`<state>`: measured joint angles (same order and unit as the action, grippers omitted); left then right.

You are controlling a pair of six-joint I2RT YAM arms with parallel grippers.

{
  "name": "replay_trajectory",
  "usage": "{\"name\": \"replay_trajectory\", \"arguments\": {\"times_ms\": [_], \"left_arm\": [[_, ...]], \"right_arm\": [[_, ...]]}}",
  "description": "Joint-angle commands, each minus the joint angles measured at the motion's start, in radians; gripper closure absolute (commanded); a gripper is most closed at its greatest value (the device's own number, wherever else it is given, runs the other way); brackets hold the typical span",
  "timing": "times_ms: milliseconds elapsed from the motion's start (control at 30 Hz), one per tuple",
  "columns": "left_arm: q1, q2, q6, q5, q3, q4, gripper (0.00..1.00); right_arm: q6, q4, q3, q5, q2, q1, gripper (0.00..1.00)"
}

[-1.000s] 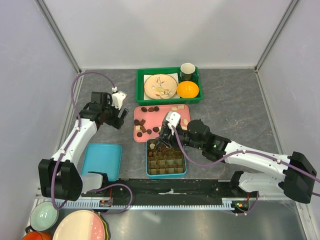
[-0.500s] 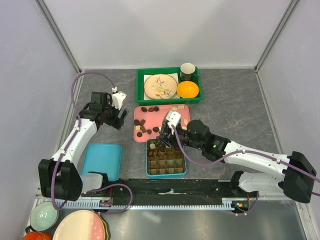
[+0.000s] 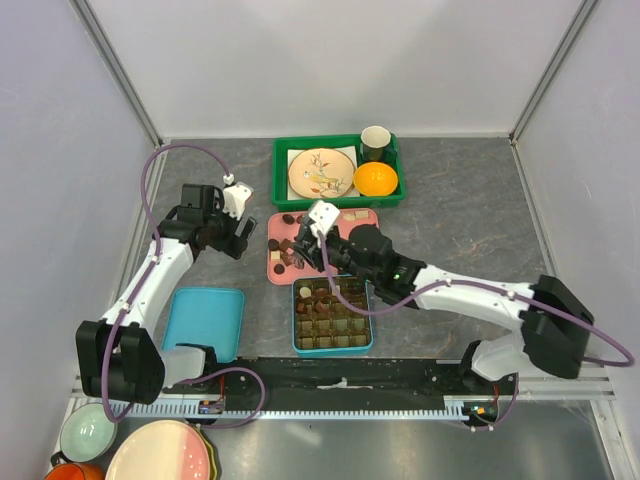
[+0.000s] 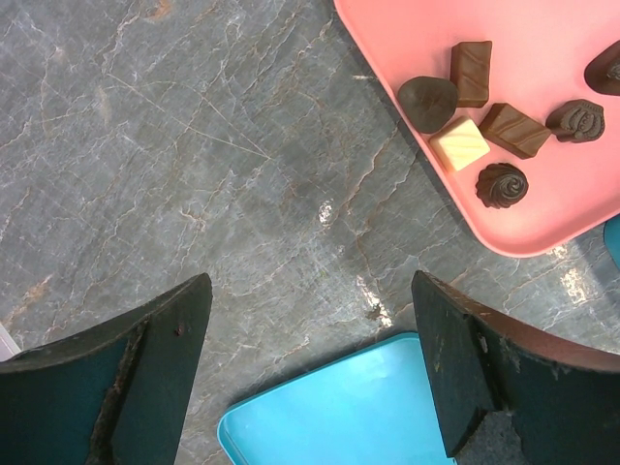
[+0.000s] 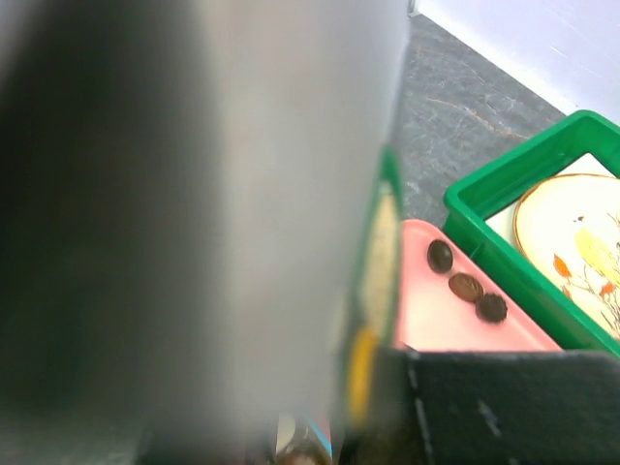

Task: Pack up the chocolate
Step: Place the fake chocolate in the packing box, then move the fake chocolate to the plate.

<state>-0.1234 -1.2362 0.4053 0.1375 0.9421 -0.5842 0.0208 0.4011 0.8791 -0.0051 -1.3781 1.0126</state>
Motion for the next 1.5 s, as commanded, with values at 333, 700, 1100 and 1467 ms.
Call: {"name": "replay_trajectory", "arguments": {"times_ms": [333, 700, 1100, 1467], "left_arm": [[0.008, 0.032, 0.01, 0.002, 0.012, 0.006, 0.1], [0.008, 0.037, 0.01, 0.004, 0.0, 0.009, 0.1], [0.008, 0.043, 0.02, -0.003, -0.009, 0.011, 0.1], [0.008, 0.043, 0.026, -0.009, -0.012, 0.012, 0.1]], "right_arm": [[-0.117, 0.32, 0.146, 0.163, -0.323, -0.034, 1.0], [-0.125, 0.279, 0.222, 0.241, -0.384, -0.052, 1.0], [-0.101, 0.297, 0.222, 0.278, -0.441, -0.069, 0.65], [-0.108, 0.324, 0.222, 0.287, -0.472, -0.077, 0.54]]}}
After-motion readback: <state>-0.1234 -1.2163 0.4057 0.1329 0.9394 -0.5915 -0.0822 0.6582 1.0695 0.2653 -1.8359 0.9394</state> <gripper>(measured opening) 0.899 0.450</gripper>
